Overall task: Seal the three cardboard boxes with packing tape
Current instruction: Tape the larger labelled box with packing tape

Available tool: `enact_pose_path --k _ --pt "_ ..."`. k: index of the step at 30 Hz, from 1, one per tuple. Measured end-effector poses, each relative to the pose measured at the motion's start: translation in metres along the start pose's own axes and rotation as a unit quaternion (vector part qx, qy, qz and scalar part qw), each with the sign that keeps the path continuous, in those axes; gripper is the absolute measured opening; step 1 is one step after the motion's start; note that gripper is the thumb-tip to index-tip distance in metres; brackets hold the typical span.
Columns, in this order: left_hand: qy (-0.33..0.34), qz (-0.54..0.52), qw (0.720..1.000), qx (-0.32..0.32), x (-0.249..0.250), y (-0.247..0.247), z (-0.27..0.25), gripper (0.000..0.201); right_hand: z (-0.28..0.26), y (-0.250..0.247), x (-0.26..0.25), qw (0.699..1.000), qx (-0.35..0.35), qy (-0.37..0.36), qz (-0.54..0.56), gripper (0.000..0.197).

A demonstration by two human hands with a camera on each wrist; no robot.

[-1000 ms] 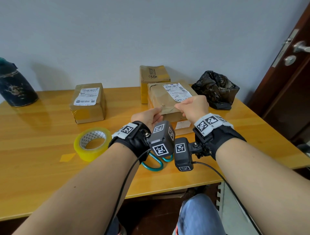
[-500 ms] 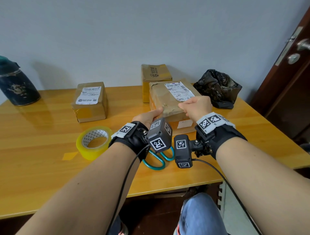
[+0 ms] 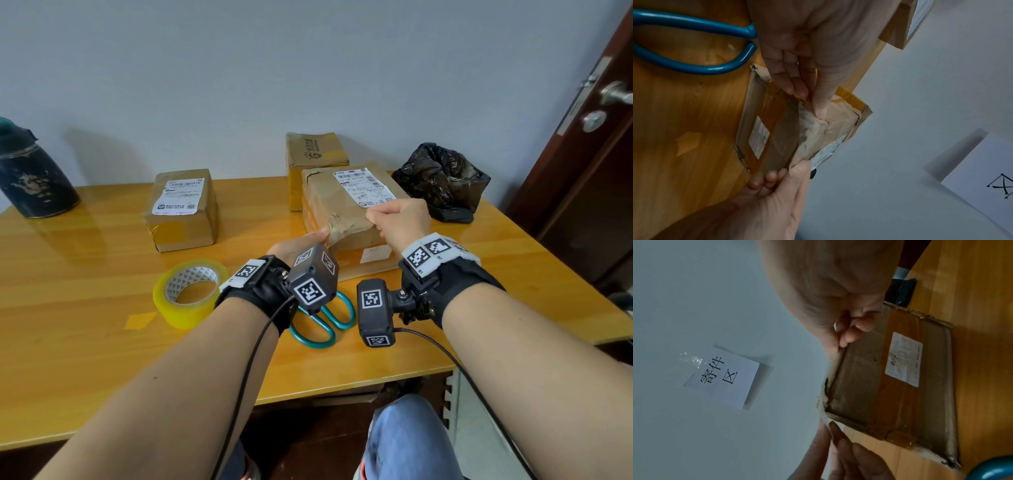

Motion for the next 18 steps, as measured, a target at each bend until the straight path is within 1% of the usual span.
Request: enact_pose_path --k 1,2,4,5,6,8,9,12,14,18 --pt "0.001 0.003 1.0 0.007 0.001 -0.001 0.0 0.049 0.0 0.0 0.0 1.0 0.0 -0.003 0.003 0.007" --pt "0.005 0.002 1.0 0.012 0.003 -0.001 -0.001 0.045 0.0 0.0 -0.002 1.0 0.001 -0.009 0.002 0.007" --pt "0.01 -0.001 1.0 0.026 0.006 -0.001 -0.002 0.025 0.001 -0.001 -0.005 1.0 0.0 -0.025 -0.002 0.009" --pt "0.006 -0.006 1.0 0.02 0.006 0.002 -0.002 0.02 0.001 -0.001 -0.007 0.999 -0.005 -0.033 -0.002 0.011" --pt "0.001 -0.009 1.0 0.009 0.006 0.005 -0.001 0.018 0.001 -0.001 -0.009 0.999 -0.011 -0.041 -0.003 0.012" --pt "0.002 0.003 1.0 0.011 0.006 0.005 0.002 0.016 -0.001 0.002 -0.013 0.998 -0.025 -0.062 -0.007 0.013" --pt "0.004 0.005 1.0 0.012 0.004 0.004 0.004 0.016 -0.002 0.002 -0.014 0.997 -0.031 -0.075 -0.007 0.014" --pt "-0.003 -0.015 1.0 -0.024 -0.001 0.007 0.003 0.025 -0.006 0.005 -0.017 0.994 -0.054 -0.098 -0.002 0.015" --pt "-0.012 -0.015 0.999 -0.032 -0.004 0.007 0.004 0.026 -0.007 0.006 -0.018 0.992 -0.067 -0.107 -0.004 0.016" --pt "-0.047 0.02 0.999 0.009 -0.005 0.004 -0.001 0.031 -0.006 0.005 -0.017 0.991 -0.071 -0.11 -0.015 0.016"
Point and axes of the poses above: each hand's wrist, its own z-axis towards the middle knuckle, its own y-axis out of the palm, x = y × z, the point moved 9 cm from there along z, towards the middle knuckle, and after that the axes turned 1 degree about -z, right-handed, at the moved point
